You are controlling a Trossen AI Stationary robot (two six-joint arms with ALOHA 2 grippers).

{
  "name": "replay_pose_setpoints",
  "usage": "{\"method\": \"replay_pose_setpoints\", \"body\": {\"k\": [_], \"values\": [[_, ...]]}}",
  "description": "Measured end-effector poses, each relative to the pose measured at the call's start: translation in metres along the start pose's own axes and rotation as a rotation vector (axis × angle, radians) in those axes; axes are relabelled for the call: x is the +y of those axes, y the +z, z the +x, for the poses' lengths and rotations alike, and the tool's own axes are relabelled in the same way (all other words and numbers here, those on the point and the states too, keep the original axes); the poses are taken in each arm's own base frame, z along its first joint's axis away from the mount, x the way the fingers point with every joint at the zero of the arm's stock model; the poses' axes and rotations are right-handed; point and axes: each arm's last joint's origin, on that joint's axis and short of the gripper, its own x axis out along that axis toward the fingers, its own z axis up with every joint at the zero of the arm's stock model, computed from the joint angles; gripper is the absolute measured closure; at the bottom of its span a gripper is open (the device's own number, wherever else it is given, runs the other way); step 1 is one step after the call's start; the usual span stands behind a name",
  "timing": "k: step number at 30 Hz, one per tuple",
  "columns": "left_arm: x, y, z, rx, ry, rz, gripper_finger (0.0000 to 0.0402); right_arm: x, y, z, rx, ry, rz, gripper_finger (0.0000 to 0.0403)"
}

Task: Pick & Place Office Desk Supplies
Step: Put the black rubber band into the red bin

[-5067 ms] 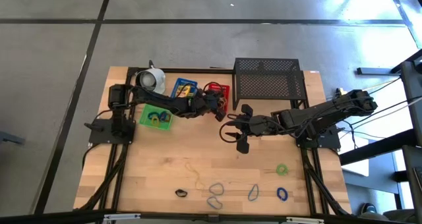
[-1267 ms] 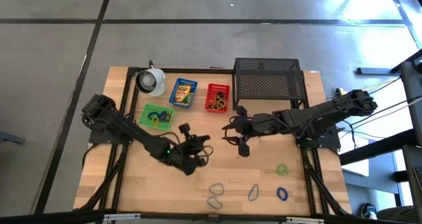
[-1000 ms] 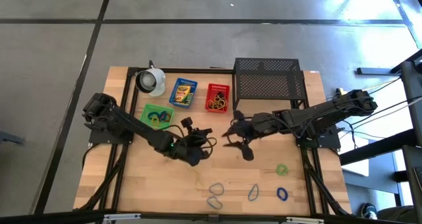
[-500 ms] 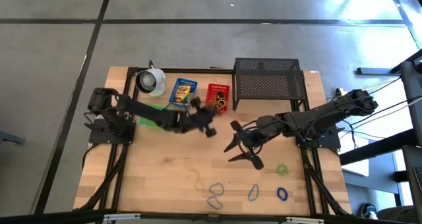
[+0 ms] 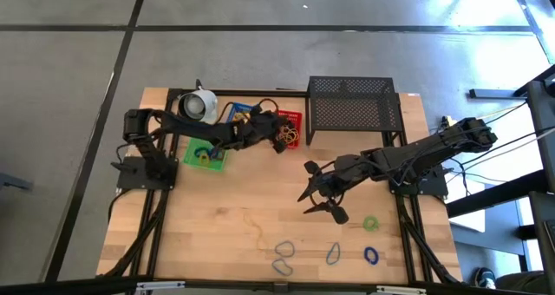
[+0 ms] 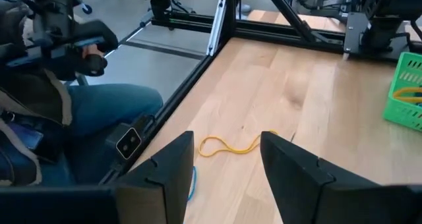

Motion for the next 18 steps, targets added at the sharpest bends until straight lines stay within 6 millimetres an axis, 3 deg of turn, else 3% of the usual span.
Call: {"method": "replay_pose_setpoints", "body": {"k": [7, 18], "values": [[-0.001, -0.013, 0.013, 0.049, -0.099, -0.009, 0.0394, 0.0, -0.001, 0.0, 0.009, 0.0, 0.001, 0.0225], [-0.004, -0.027, 0.023, 0.098, -0.091, -0.059, 0.0386, 0.0, -0.002, 0.0, 0.016, -0.001, 0.002, 0.0225]]}}
